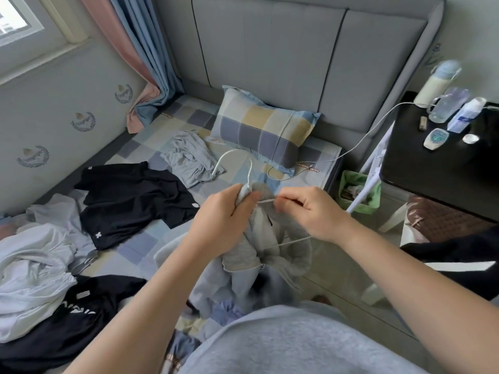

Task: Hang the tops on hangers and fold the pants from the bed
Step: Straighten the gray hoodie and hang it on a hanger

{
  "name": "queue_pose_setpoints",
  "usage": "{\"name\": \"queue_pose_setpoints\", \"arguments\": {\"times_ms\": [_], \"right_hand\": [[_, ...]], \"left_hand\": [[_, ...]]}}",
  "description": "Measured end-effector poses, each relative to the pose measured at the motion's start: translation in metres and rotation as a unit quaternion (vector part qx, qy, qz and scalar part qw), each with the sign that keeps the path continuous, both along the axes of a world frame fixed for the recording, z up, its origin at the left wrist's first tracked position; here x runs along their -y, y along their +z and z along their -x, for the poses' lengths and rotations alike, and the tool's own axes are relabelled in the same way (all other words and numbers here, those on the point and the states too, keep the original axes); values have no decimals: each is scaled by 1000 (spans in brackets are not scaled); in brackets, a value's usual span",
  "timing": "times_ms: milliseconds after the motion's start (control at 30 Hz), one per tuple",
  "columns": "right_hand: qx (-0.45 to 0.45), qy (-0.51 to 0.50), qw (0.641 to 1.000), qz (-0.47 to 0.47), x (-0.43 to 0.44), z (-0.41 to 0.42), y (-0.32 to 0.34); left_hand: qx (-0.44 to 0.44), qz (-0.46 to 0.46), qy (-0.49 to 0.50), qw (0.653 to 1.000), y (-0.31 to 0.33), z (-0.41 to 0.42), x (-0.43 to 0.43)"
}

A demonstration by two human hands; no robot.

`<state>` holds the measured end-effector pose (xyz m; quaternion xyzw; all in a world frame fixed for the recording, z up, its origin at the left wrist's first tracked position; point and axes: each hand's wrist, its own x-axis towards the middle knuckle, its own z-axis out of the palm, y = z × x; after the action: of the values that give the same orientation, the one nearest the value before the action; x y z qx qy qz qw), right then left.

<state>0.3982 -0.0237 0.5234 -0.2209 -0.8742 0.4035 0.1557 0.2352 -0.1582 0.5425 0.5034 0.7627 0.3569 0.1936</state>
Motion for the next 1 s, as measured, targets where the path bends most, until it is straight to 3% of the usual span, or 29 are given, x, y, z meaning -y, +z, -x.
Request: {"name": "queue_pose_setpoints", "arguments": {"times_ms": [100, 200, 267, 300, 400, 467, 633, 833, 1000], "right_hand": [[-20, -12, 1000, -11, 1, -4, -4], [-124, -113, 977, -134, 6, -9, -6], [-181, -109, 967, -140, 17, -13, -14], [-166, -80, 977, -105, 24, -13, -21], [-6, 12, 1000, 23, 45, 0, -45], [1, 27, 998, 63, 50, 9, -58], [-8, 36, 998, -47, 48, 0, -76], [159, 19, 971, -177, 23, -12, -99], [129, -48, 940, -314, -17, -23, -85]], "left_hand": [[4, 6, 10, 1000, -7, 1, 2], [33, -45, 75, 996, -9, -2, 1], [58, -88, 100, 989, -7, -2, 2], [68, -109, 107, 986, -6, -2, 3], [95, -160, 115, 976, 1, -3, 3], [99, -177, 122, 972, 3, -3, 1], [100, -194, 156, 963, 6, 11, 6], [92, -183, 120, 972, 7, 14, 8], [62, -138, 75, 986, 4, 29, 19]]}}
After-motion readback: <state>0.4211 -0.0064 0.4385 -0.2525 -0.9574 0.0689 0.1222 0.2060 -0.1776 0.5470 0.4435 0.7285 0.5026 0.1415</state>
